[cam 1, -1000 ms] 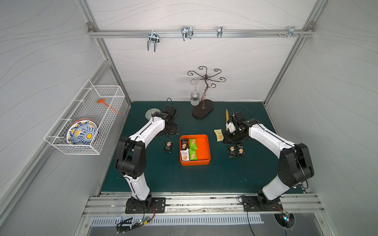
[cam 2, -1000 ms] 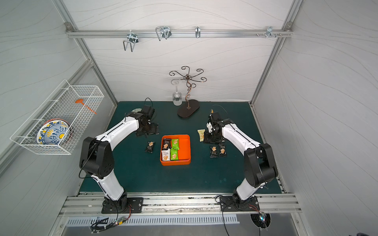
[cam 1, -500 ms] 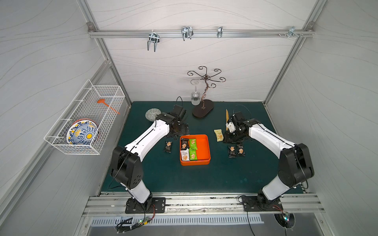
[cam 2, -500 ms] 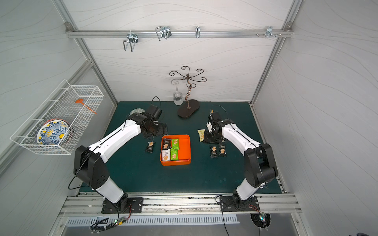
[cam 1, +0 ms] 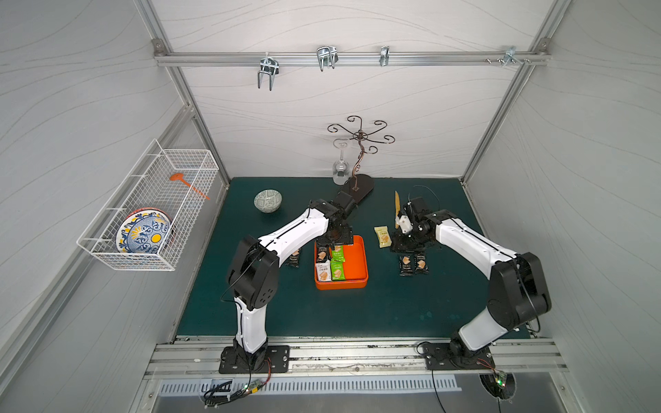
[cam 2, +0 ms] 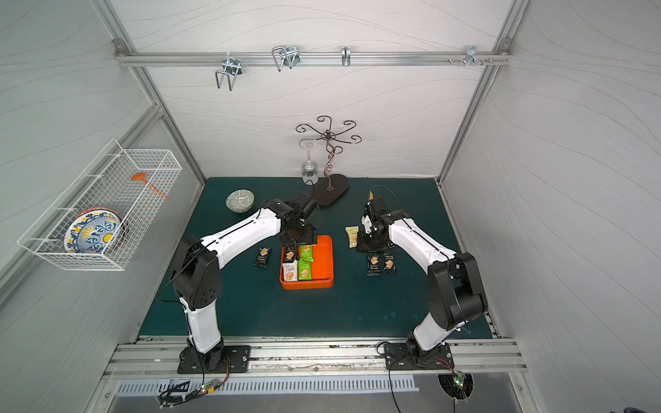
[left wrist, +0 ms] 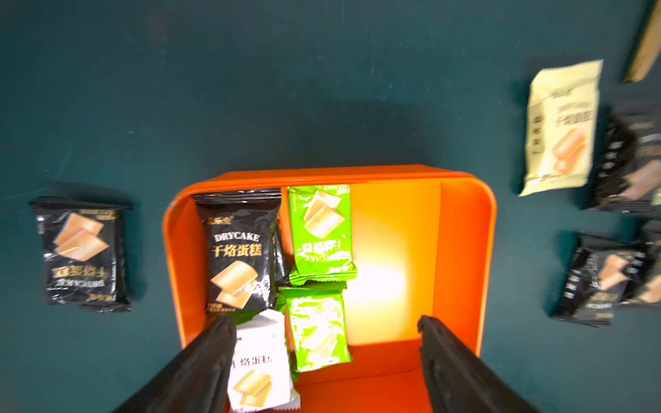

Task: Take the cookies out of the storage box
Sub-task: Pick up the cookie from the storage box.

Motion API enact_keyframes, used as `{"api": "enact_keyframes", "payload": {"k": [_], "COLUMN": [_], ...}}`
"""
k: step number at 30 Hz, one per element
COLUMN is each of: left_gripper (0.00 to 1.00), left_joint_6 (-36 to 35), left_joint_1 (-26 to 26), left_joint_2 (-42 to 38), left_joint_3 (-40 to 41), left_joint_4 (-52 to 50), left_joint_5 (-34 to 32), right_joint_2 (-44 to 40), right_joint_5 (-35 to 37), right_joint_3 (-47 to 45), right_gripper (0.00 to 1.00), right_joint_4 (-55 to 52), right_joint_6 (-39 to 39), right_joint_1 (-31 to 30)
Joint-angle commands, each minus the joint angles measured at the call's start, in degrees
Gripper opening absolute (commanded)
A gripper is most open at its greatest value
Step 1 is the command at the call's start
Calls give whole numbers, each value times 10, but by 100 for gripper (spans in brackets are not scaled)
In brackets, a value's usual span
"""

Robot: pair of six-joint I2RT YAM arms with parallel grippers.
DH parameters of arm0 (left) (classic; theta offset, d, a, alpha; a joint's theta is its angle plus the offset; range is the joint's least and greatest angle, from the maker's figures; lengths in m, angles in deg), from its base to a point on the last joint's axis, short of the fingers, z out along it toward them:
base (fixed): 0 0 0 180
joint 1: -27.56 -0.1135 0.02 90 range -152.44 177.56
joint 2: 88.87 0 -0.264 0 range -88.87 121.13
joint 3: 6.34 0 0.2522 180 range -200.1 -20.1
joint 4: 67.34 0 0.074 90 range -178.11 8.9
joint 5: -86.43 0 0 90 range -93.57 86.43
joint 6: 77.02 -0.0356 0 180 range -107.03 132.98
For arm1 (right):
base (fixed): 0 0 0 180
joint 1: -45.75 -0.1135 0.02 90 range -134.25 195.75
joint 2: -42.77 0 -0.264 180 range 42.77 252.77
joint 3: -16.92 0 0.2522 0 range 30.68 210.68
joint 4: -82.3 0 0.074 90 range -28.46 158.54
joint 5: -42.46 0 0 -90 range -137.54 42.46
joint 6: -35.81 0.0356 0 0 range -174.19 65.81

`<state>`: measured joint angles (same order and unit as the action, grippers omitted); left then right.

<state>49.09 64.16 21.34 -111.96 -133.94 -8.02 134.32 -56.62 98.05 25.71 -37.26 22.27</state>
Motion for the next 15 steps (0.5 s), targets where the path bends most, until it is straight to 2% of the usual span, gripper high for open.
{"api": "enact_keyframes", "payload": {"k": [1, 15], "left_gripper": [83, 82], "left_joint_6": [11, 12], "left_joint_1": [4, 8], "left_joint_2": [28, 112], "left_joint_3": [-25, -65], "left_joint_4": [-6, -9], "left_joint_5": [6, 17], "right_joint_2": [-18, -21], "right_joint_5": [-4, -8], "right_joint_3": [-7, -9], "right_gripper": [45, 45], "right_joint_4": [2, 3], "right_joint_6": [-5, -7], "right_joint_1": [4, 10]}}
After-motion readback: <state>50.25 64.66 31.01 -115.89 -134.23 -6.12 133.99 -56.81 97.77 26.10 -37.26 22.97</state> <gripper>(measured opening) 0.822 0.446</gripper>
